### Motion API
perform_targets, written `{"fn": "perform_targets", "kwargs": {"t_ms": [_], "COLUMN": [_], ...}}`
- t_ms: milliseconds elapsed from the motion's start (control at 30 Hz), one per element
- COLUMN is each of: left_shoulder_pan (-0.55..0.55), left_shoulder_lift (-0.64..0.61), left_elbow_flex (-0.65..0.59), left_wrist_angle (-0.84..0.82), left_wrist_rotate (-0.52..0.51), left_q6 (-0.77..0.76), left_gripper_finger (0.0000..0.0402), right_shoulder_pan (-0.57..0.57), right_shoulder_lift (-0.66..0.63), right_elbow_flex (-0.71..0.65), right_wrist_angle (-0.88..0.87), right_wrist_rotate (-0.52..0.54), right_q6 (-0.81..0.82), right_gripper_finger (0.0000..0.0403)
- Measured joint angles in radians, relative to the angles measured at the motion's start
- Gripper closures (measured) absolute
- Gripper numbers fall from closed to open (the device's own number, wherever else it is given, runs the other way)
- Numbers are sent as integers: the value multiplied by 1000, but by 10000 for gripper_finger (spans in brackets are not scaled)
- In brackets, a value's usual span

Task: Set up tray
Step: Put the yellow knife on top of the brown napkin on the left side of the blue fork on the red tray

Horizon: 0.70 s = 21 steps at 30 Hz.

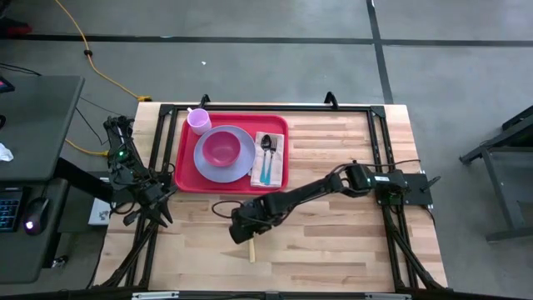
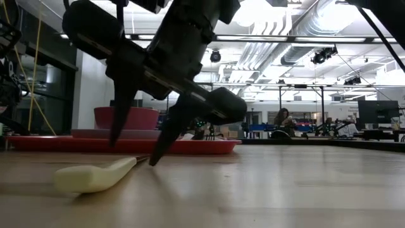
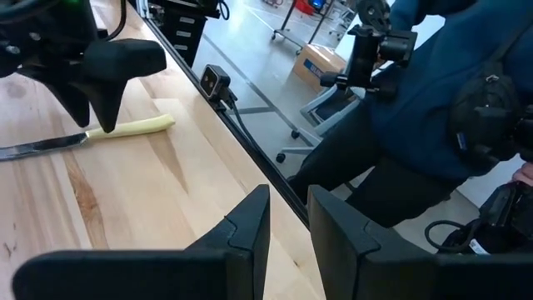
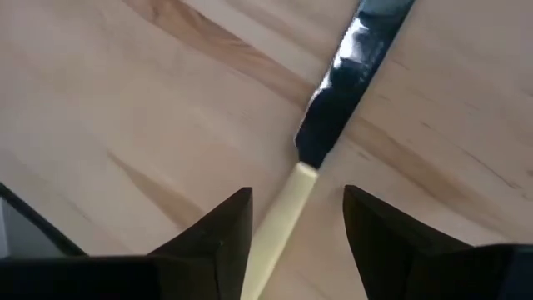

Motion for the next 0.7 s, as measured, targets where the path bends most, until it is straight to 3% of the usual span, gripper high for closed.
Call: {"fn": "perform_targets", "kwargs": {"t_ms": [200, 700], "left_shoulder_pan": [0, 0], "left_shoulder_lift": [0, 0], "left_elbow_flex": [0, 0], "left_wrist_angle": [2, 2], "left_wrist_rotate": [0, 2], "left_q6": [0, -2], "left_gripper_finger": [286, 286], "right_shoulder_pan": [-7, -27], "right_shoulder_lift": [29, 38], "right_elbow_flex": [4, 4], "right_wrist_angle": [30, -59], "right_wrist_rotate": [-54, -72], "right_q6": [0, 7], "right_gripper_finger": [234, 245]}}
